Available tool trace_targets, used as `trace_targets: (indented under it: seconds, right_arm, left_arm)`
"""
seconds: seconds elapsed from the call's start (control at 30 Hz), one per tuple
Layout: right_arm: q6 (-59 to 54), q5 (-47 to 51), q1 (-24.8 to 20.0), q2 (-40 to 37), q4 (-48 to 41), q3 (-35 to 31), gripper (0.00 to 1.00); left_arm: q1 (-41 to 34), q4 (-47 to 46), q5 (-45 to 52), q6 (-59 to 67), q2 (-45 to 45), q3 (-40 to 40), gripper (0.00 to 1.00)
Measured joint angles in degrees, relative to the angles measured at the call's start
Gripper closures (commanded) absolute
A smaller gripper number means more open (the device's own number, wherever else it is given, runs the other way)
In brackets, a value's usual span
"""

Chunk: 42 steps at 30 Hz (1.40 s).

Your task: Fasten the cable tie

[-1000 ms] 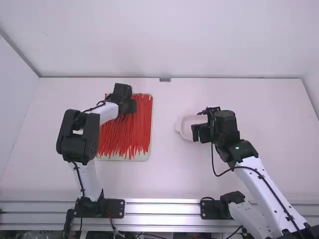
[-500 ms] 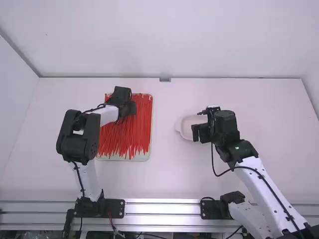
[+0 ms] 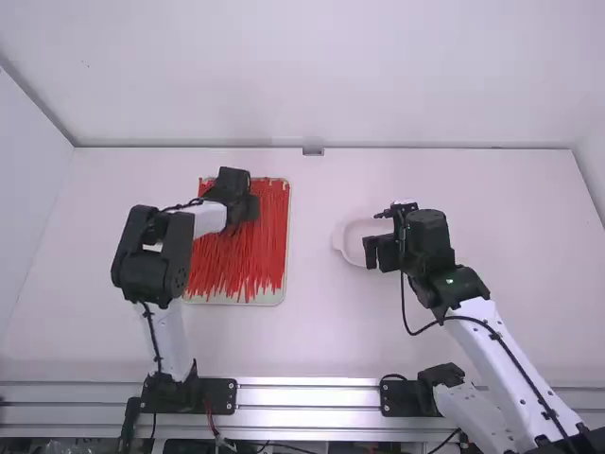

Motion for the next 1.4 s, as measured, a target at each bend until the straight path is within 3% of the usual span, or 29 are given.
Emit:
trace_targets:
  seconds: [0.53,0.77,1.4]
  right_arm:
    - [-0.13,-0.15,0.04,0.00,-0.02,0.00,0.01]
    - [-0.13,0.07,0.07,0.00,-0.02,0.00,0.02]
    - [-0.22,-0.13,0.04,0.00,0.00,0.00,0.01]
  left_arm:
    - [0.00,0.11,-0.66,-0.22,0.13,0.00,0.88]
    - [0.00,0.07,-0.63,-0.90,0.13,0.00,0.74]
    - [0.00,-0.76,-0.66,-0.87,-0.09,0.02,0.73]
